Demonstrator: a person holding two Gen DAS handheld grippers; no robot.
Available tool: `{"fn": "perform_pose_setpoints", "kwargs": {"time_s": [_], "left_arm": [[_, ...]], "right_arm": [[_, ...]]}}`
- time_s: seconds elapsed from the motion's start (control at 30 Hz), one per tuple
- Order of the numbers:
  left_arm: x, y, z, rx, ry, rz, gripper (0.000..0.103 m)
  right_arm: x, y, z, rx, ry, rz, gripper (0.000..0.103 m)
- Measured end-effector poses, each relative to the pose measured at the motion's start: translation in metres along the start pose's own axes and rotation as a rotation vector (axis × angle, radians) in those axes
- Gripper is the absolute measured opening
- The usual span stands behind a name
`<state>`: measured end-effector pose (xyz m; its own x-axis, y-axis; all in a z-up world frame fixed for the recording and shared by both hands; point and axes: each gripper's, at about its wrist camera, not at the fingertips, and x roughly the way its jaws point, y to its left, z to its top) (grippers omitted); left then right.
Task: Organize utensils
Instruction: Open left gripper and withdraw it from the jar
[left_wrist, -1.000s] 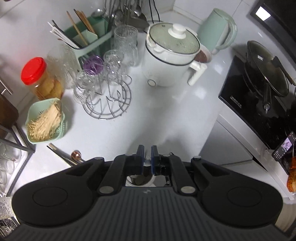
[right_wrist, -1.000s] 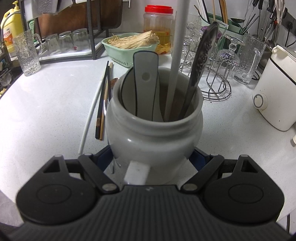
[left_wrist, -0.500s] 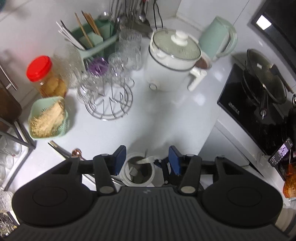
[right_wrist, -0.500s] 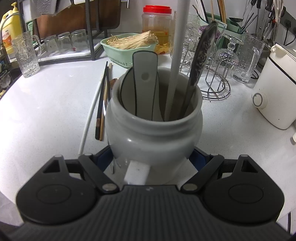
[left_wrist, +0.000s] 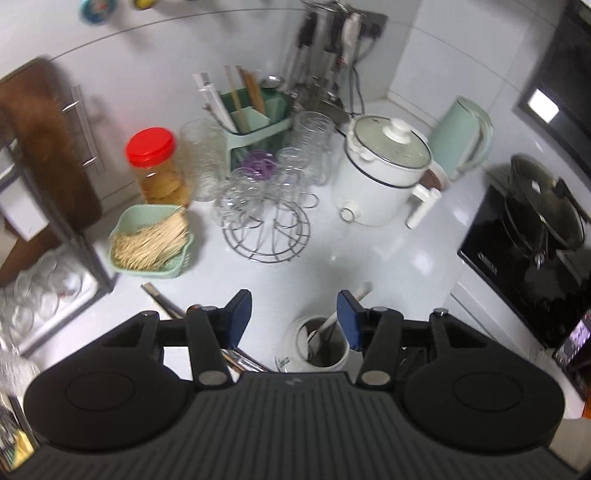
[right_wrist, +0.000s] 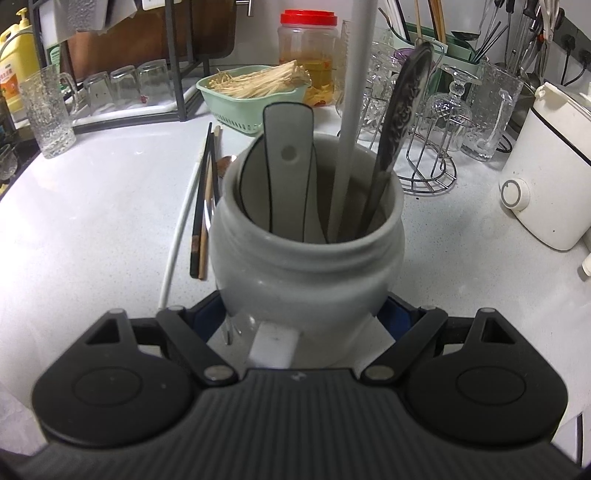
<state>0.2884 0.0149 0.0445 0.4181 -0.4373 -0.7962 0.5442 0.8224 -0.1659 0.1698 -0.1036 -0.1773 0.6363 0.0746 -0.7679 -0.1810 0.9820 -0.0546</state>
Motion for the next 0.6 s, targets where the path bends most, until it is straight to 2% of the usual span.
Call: {"fn": "perform_pose_setpoints", "kwargs": {"time_s": [0.13, 0.27, 0.4, 0.5, 0.6], "left_arm": [[-0.006, 0.016, -0.027, -0.027, -0.069, 0.053, 0.057], [-0.005, 0.028, -0.055, -0.054, -0.104, 0.091, 0.057], [0.001, 0.044, -0.082, -0.129, -0.119, 0.091, 0.057], [0.008, 0.052, -0.104, -0.169, -0.140, 0.122, 0.057], [0.021, 0.062, -0.122, -0.251, -0.143, 0.121, 0.057]], "right_arm": [[0.000, 0.001, -0.001, 0.012, -0.005, -0.006, 0.090], [0.000, 0.002, -0.001, 0.022, -0.006, -0.018, 0.090], [0.000, 0.002, -0.001, 0.035, -0.007, -0.024, 0.090], [0.001, 0.003, 0.001, 0.043, -0.005, -0.033, 0.090], [0.001, 0.004, 0.001, 0.060, -0.003, -0.046, 0.090]]}}
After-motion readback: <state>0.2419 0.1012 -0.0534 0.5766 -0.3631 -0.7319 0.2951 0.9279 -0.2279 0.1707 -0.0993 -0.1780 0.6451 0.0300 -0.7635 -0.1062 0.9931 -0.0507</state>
